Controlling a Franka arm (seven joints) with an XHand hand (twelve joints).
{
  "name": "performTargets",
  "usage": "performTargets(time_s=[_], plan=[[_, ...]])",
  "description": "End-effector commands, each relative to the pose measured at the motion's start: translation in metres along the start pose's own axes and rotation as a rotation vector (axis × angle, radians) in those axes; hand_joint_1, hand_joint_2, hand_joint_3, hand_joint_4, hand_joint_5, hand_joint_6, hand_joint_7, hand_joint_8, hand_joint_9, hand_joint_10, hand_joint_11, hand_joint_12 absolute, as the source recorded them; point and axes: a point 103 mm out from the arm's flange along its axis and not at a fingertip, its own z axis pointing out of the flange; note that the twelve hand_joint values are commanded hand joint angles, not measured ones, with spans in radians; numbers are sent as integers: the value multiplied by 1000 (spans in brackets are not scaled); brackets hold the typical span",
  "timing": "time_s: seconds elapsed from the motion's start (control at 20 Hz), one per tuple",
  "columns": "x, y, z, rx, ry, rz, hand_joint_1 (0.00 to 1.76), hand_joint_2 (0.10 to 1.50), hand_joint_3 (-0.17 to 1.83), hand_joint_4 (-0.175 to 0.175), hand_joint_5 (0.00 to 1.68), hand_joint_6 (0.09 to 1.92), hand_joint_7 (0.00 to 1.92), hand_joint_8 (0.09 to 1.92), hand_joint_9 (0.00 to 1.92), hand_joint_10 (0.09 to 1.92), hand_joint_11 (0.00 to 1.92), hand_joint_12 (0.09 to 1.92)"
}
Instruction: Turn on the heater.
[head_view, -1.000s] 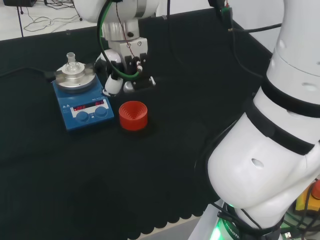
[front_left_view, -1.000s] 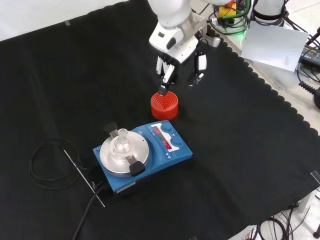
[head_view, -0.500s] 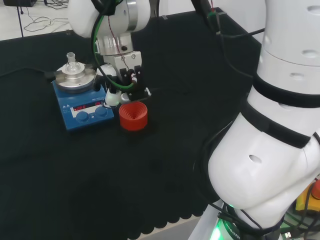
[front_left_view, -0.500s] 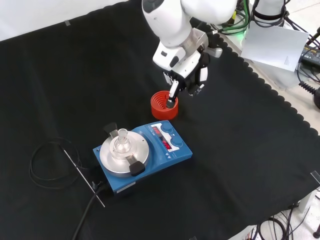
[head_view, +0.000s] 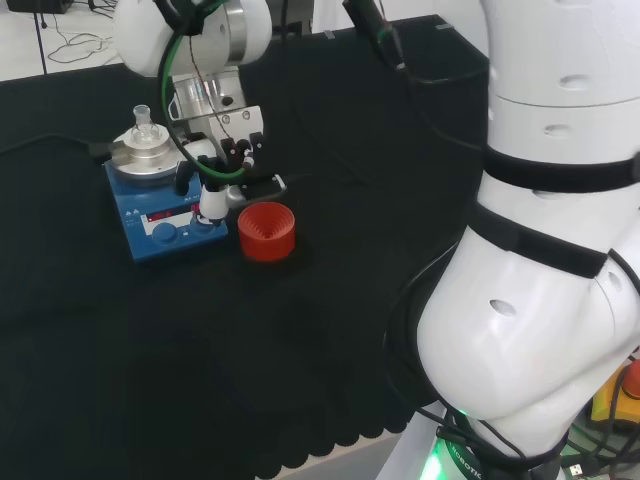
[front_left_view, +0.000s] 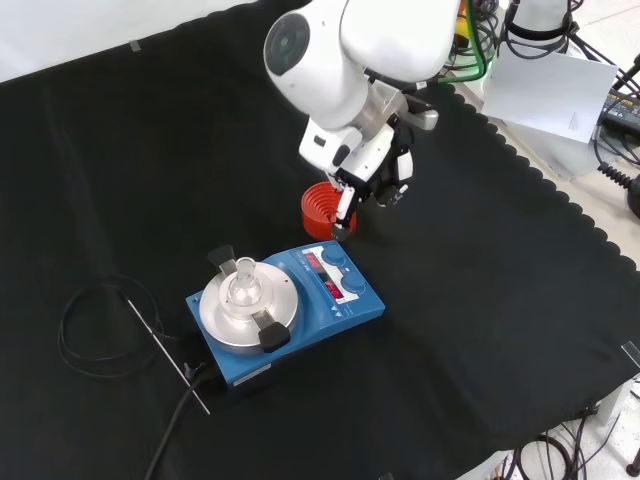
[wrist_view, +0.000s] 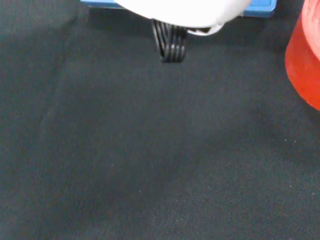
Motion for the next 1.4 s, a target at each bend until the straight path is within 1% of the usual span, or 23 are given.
performTargets(time_s=[0.05,0.3,0.5,0.7,1.1,1.4], plan=[[8,9,4,90,-22,-19,1474,668,1084,-54,420,87,1625,1577,1724,1543,1277,1367],[16,12,6,126,-30,-38,1475,663,1095,-48,432,87,1627,1579,1728,1547,1278,1371],[22,13,4,139,-37,-53,1477,658,1102,-45,454,90,1633,1577,1731,1550,1278,1375],[29,16,4,159,-62,-60,1484,643,1120,-44,472,100,1647,1565,1735,1552,1280,1382],[33,25,1,206,-98,-55,1487,627,1145,-42,474,106,1655,1563,1748,1552,1285,1388],[28,28,4,230,-102,-45,1486,620,1159,-43,478,110,1657,1565,1752,1552,1290,1389]])
